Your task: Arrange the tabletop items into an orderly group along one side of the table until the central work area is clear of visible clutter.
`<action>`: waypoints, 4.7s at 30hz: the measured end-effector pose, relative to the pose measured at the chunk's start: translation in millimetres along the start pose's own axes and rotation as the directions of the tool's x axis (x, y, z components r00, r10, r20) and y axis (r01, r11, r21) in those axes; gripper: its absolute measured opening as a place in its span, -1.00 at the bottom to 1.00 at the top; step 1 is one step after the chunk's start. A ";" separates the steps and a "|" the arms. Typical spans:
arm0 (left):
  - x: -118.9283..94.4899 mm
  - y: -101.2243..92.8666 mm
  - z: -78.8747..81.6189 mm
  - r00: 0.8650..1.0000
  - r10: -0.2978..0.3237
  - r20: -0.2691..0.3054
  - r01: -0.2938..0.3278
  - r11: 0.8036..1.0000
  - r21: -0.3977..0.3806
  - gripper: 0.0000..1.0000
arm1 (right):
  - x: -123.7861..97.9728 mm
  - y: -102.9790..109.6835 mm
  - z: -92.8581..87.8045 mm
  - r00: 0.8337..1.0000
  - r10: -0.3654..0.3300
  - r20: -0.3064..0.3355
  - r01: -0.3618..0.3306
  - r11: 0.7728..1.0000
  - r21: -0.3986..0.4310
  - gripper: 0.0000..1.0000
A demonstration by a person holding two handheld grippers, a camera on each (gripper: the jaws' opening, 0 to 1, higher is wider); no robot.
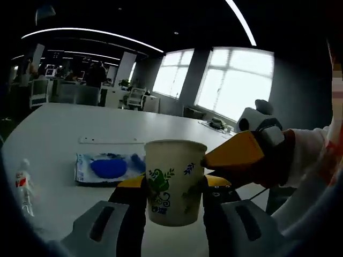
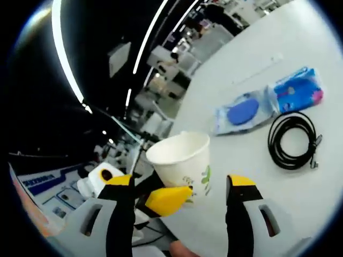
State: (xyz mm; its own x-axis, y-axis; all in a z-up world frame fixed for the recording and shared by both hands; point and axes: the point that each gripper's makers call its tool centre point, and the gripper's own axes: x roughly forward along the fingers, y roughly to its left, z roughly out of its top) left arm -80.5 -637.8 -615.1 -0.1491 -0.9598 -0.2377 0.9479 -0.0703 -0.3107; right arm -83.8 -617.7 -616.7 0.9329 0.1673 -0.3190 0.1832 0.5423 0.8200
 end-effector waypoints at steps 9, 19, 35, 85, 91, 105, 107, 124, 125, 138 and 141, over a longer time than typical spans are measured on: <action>3.1 -11.3 1.6 0.999 -0.029 -0.015 0.030 0.998 0.061 -0.18 | 4.7 -0.1 0.9 1.000 -0.007 -0.011 0.007 1.000 0.009 0.03; 1.8 -12.3 -9.8 0.996 -0.029 -0.081 0.038 0.992 0.120 -0.17 | -0.7 -10.9 3.4 0.998 -0.067 -0.012 0.067 0.996 -0.059 -0.21; -53.1 33.7 35.5 0.991 -0.055 -0.120 0.088 0.952 0.292 -0.25 | -9.9 -23.7 1.2 0.991 -0.110 -0.080 0.090 0.972 -0.216 -0.26; -36.1 -6.2 7.2 0.641 -0.175 -0.747 0.705 0.520 0.483 -1.00 | -26.4 -33.0 -37.4 0.969 -0.135 -0.205 0.059 0.939 -0.340 -0.07; -40.6 38.6 11.6 0.675 -0.057 -0.735 0.618 0.589 0.521 -1.00 | -45.4 -48.2 -49.5 0.967 -0.167 -0.193 0.108 0.952 -0.286 -0.04; -40.7 142.3 30.1 0.704 0.145 -0.695 0.432 0.689 0.582 -1.00 | -59.5 -63.5 -39.7 0.975 -0.184 -0.126 0.156 0.967 -0.202 -0.03; -40.6 150.3 34.4 0.702 0.158 -0.695 0.431 0.682 0.591 -1.00 | -61.8 -65.8 -41.3 0.974 -0.187 -0.127 0.160 0.967 -0.197 -0.03; -0.9 201.8 84.8 0.681 0.158 -0.715 0.463 0.663 0.588 -1.00 | -65.9 -81.9 -38.6 0.971 -0.214 -0.111 0.202 0.973 -0.111 -0.05; 3.5 201.1 74.9 0.679 0.144 -0.720 0.466 0.673 0.574 -1.00 | -66.0 -83.4 -39.0 0.970 -0.217 -0.111 0.205 0.973 -0.106 -0.05; 28.2 224.1 20.1 0.644 0.149 -0.750 0.471 0.696 0.542 -1.00 | -62.8 -94.2 -31.9 0.962 -0.241 -0.130 0.235 0.970 -0.062 -0.08; 29.6 228.3 17.5 0.644 0.144 -0.751 0.471 0.700 0.537 -1.00 | -57.3 -93.7 -28.2 0.962 -0.237 -0.135 0.230 0.971 -0.066 -0.07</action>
State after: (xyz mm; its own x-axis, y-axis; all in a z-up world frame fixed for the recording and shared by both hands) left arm 136.4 -687.0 -676.9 -0.1713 -0.4243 -0.8892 0.7444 -0.6469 0.1653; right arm -163.1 -654.9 -688.7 0.8125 0.1434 -0.5651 0.3715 0.6197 0.6914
